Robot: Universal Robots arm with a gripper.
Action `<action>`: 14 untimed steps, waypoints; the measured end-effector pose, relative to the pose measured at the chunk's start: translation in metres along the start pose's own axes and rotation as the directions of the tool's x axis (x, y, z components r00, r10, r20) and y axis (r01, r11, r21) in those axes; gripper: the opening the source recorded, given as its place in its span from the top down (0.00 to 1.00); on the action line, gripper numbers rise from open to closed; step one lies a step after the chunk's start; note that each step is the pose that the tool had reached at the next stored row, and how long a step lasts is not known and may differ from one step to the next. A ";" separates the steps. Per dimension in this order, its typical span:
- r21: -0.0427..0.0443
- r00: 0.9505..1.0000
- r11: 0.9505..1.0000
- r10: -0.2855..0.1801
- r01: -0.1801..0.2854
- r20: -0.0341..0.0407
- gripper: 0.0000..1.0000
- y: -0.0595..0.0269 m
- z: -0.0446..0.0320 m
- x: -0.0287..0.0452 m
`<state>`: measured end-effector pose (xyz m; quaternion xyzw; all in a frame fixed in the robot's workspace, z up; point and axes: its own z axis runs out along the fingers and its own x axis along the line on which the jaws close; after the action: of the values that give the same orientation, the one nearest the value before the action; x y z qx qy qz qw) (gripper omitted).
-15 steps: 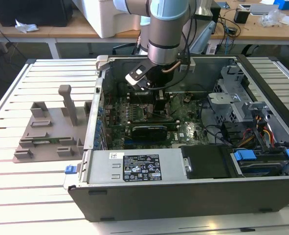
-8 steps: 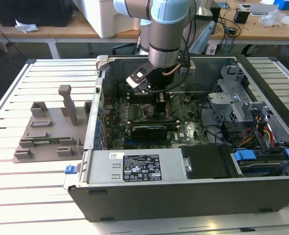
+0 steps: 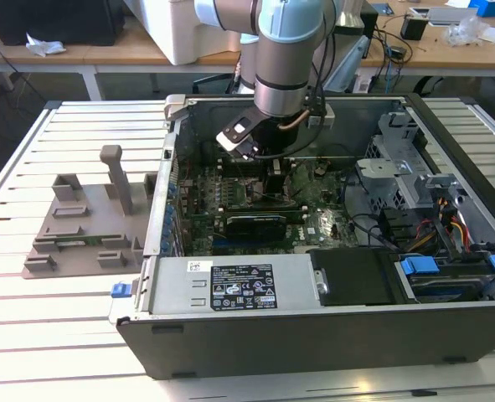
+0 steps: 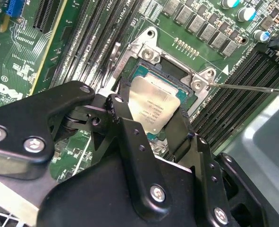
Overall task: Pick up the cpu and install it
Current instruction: 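Place the cpu into insertion slot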
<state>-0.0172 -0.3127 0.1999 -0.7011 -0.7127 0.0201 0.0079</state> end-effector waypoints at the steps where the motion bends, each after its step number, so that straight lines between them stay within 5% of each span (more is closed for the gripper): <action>1: 0.000 1.000 1.000 0.000 0.000 0.000 0.44 0.0000 0.0000 0.0000; 5: 0.000 1.000 1.000 0.000 0.000 0.000 0.38 0.0001 -0.0001 0.0000; 10: 0.000 1.000 1.000 0.000 0.000 0.000 0.40 -0.0013 -0.0393 0.0014; 14: 0.000 1.000 1.000 0.000 0.000 0.000 0.65 -0.0025 -0.0666 0.0015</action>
<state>-0.0171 -0.3101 0.2665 -0.7011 -0.7127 0.0203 0.0079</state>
